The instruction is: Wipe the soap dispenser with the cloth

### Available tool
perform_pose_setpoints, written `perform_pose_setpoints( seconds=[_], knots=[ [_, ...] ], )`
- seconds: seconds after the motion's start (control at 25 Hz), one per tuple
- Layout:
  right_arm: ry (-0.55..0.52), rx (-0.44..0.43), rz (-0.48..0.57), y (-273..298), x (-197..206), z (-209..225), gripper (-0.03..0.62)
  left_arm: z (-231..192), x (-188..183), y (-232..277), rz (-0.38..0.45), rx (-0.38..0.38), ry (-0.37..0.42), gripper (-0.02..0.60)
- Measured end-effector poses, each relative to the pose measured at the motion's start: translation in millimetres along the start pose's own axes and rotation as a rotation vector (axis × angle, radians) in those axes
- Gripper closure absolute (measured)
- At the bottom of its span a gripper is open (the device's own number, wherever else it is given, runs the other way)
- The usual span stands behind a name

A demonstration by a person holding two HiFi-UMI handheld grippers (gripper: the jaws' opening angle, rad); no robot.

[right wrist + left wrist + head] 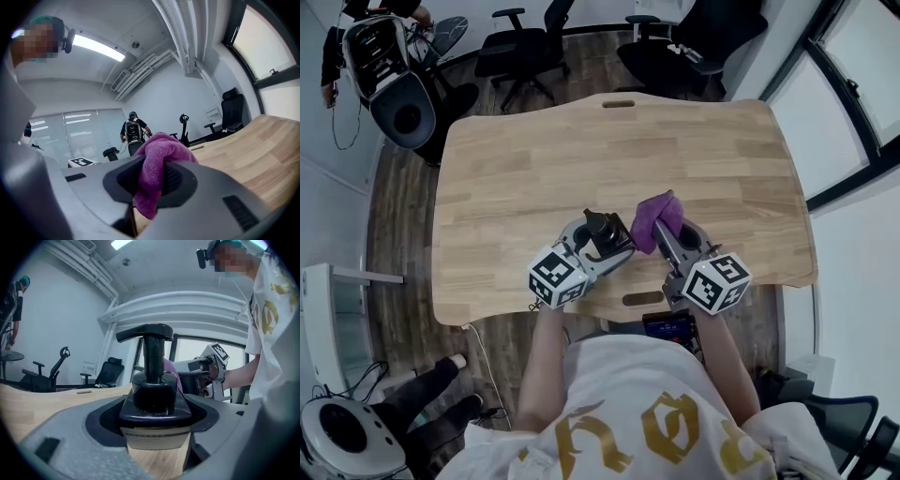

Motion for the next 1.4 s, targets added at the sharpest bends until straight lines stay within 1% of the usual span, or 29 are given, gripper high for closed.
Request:
perform_pose_setpoints(
  seconds=[0.28, 0.36, 0.56, 0.76, 0.88, 1.04, 1.12, 1.28, 1.4],
  knots=[
    [0.001, -0.036, -0.02, 0.9, 0.9, -12.3, 0.533, 6.7, -1.0, 5.4, 0.001, 0.026, 0.009, 0.222],
    [-0.011, -0.067, -0.033, 3.1, 2.8, -20.4, 0.533, 7.9, -0.7, 6.7, -0.004, 0.029, 0.011, 0.222],
    [-0.03, -0.182, -0.054, 5.6, 4.5, -45.0, 0.533, 7.8, -1.7, 9.1, -0.01, 0.013, 0.017, 0.222],
    [-0.101, -0.227, -0.102, 3.5, 4.4, -55.3, 0.533, 10.8, -2.2, 14.9, -0.03, 0.004, 0.038, 0.222],
    [-0.123, -0.272, -0.124, 5.4, 8.2, -66.8, 0.533, 12.5, 1.7, 14.2, -0.044, -0.001, 0.045, 0.222],
    [-0.161, -0.31, -0.165, 9.0, 11.7, -77.6, 0.533, 11.3, 3.4, 13.1, -0.046, -0.009, 0.036, 0.222],
    [-0.195, -0.354, -0.199, 11.0, 13.5, -86.1, 0.533, 9.5, 4.2, 11.2, -0.052, -0.019, 0.038, 0.222],
    [-0.295, -0.448, -0.268, 17.1, 16.6, -106.9, 0.533, 6.4, 2.8, 8.6, -0.057, -0.039, 0.059, 0.222],
    [-0.292, -0.533, -0.278, 21.0, 18.4, -123.5, 0.533, 5.0, 0.7, 7.6, -0.056, -0.054, 0.08, 0.222]
  ],
)
Point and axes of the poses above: the fingertips, and each gripper's own axes: y forward along the fingers, z to its right, x out of its underside, the point moved 4 cm from there along -y, backward along the fingers, and after that the axes turned 7 degrees about -x, right-handed, at the moved point
